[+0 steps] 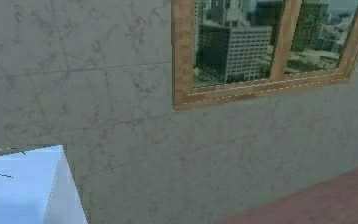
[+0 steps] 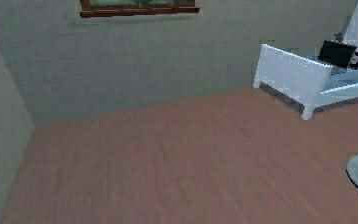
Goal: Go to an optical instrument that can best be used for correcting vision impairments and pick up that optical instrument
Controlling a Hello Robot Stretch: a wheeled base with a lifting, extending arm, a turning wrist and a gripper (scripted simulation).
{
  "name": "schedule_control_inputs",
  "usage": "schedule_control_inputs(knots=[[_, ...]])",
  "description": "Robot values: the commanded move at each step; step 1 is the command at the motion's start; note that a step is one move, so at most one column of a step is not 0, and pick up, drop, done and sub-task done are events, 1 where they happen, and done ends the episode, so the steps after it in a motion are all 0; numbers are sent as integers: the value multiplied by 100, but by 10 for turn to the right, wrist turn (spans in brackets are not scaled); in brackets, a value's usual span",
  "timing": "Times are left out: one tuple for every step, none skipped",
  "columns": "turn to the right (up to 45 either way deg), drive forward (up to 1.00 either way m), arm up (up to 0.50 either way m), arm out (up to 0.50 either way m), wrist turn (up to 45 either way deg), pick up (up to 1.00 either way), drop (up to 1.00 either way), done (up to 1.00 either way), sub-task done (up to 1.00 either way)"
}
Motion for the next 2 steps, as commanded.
schedule_control_inputs(knots=[[-120,0,0,0,0,0,0,0,0],[0,30,0,0,0,0,0,0,0]])
